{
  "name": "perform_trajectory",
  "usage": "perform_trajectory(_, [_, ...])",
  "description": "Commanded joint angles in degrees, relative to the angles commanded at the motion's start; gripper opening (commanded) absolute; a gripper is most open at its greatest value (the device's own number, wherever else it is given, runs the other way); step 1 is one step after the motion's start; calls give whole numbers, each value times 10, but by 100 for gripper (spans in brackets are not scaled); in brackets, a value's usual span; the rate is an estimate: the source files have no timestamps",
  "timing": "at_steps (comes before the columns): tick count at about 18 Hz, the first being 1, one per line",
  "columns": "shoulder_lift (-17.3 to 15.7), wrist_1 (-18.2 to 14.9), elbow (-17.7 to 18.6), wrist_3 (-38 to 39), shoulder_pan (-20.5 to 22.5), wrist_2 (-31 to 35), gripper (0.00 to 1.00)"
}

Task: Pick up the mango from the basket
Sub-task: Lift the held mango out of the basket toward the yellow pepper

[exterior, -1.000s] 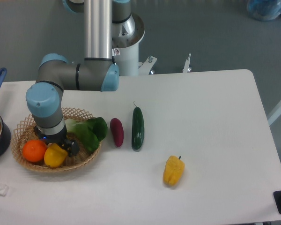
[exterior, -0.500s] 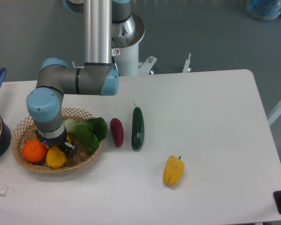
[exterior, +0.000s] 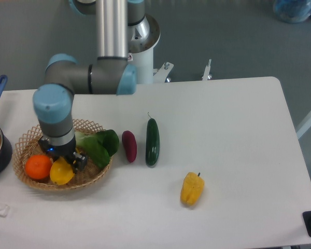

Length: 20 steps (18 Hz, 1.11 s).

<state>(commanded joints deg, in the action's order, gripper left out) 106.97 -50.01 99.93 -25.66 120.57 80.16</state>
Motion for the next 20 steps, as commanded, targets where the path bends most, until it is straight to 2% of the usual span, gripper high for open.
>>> perform_trajectory(2, [-11, 0, 0, -30, 46, 1, 3])
perform_trajectory(7, [-25, 1, -3, -86, 176, 10, 2])
perform_trajectory(10, [-26, 2, -8, -204, 250, 44, 3])
perform_trajectory(14, [-9, 4, -23, -255, 303, 47, 4])
perform_trajectory(20, [8, -1, -39, -347, 333, 76, 6])
